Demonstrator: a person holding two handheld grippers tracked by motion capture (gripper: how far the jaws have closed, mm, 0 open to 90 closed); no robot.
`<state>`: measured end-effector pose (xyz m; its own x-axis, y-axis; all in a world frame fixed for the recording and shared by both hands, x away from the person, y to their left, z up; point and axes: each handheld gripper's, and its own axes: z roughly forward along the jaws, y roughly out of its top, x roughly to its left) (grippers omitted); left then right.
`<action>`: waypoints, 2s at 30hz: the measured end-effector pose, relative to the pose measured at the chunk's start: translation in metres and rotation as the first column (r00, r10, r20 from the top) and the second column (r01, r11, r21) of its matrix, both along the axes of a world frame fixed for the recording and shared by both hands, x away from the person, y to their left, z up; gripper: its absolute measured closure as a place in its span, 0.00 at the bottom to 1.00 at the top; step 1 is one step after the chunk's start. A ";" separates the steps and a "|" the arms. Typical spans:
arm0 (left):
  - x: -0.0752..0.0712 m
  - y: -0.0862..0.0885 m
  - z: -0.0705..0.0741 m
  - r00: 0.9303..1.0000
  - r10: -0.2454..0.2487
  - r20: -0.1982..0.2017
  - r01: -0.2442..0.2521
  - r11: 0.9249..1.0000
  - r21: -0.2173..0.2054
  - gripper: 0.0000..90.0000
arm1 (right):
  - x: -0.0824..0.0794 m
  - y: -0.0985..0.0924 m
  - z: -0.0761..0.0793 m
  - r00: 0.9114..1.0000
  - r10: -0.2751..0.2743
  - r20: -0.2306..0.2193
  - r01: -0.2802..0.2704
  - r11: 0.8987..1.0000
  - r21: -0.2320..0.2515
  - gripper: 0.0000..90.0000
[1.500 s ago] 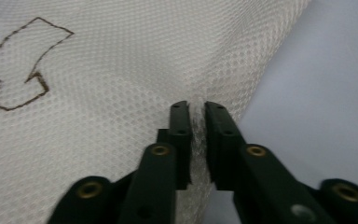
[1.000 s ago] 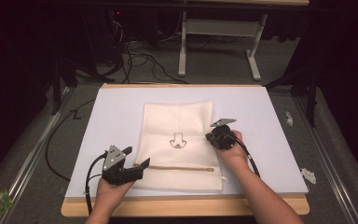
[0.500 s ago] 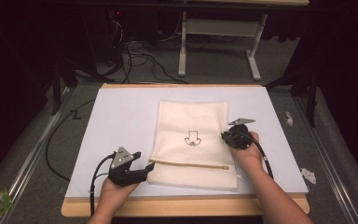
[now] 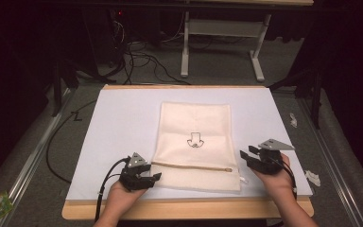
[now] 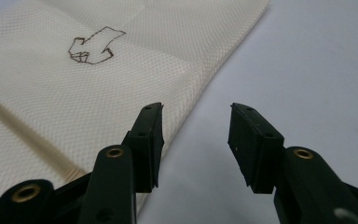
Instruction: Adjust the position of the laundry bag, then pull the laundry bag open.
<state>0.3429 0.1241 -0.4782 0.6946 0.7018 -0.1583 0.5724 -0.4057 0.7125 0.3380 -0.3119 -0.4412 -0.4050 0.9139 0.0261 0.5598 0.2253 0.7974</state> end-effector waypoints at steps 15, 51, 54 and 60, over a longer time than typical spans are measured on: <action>-0.017 -0.016 0.004 0.996 -0.081 0.029 0.079 0.995 0.054 0.96 | -0.023 -0.016 -0.006 1.000 0.021 0.002 -0.021 0.998 0.060 0.68; -0.010 -0.037 0.030 0.965 -0.045 0.260 0.066 0.995 -0.071 0.46 | -0.030 -0.007 -0.035 0.987 0.070 -0.145 -0.066 0.997 0.029 0.63; -0.012 -0.038 0.029 0.965 -0.053 0.258 0.070 0.996 -0.056 0.46 | -0.030 -0.005 -0.035 0.987 0.086 -0.135 -0.087 0.996 0.000 0.68; -0.014 -0.036 0.029 0.965 -0.054 0.258 0.068 0.997 -0.048 0.46 | -0.030 -0.002 -0.034 0.986 0.098 -0.136 -0.102 0.994 -0.025 0.77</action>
<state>0.3291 0.0880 -0.4487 0.7581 0.6520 -0.0069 0.3429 -0.3895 0.8548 0.3076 -0.3135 -0.4756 -0.4892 0.8702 0.0580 0.6351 0.3098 0.7076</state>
